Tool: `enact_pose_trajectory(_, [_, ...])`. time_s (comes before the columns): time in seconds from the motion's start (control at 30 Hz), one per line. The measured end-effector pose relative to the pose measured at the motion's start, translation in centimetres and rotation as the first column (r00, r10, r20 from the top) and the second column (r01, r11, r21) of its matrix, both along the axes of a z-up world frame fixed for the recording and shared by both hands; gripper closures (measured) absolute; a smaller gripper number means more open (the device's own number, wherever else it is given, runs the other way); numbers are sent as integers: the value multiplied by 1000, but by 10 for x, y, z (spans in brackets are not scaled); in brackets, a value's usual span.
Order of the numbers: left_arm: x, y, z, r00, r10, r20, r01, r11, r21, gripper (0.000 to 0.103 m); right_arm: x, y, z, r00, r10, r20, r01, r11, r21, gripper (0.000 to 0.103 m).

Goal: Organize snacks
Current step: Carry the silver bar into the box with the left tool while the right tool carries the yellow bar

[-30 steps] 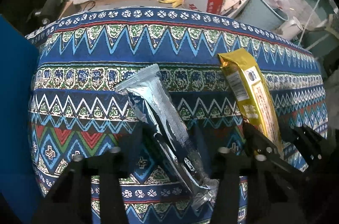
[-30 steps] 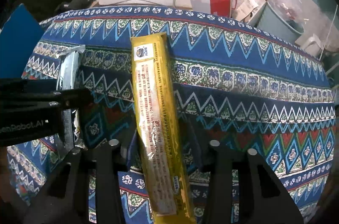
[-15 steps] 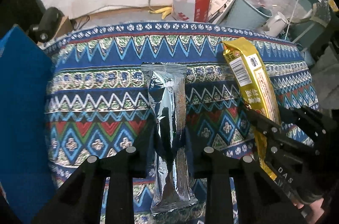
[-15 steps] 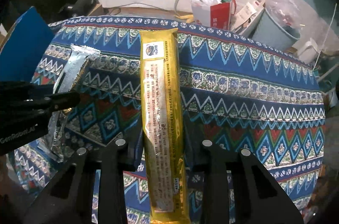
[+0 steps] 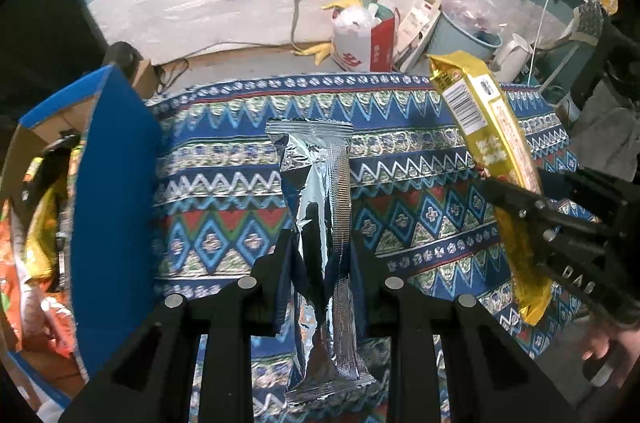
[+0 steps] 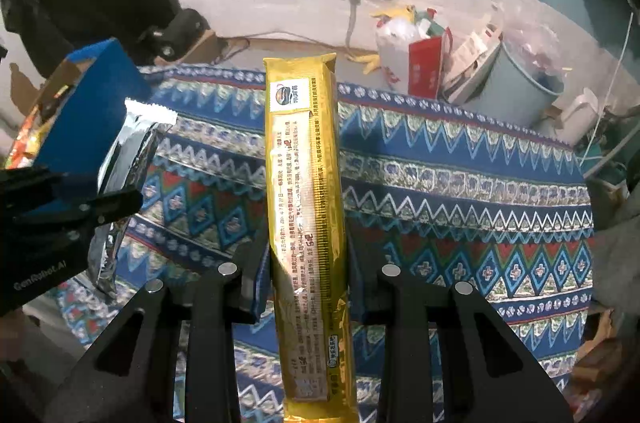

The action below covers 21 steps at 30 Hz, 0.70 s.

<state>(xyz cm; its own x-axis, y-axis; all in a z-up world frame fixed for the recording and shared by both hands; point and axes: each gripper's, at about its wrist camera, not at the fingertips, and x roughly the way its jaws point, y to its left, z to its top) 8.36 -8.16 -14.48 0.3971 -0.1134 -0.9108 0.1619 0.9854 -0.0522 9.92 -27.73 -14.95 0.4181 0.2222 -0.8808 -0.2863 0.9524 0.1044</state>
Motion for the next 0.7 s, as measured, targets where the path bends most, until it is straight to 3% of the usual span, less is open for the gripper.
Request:
enact_pose_trajectory(0.4, [-27, 40, 44, 994, 40, 105, -41, 999, 0, 77, -11, 43, 48, 995, 73, 71, -76, 996, 43, 73])
enact_pose_trajectory(0.7, [-38, 71, 62, 983, 81, 166, -84, 996, 14, 77, -13, 92, 64, 984, 149, 97, -155, 986, 65, 73])
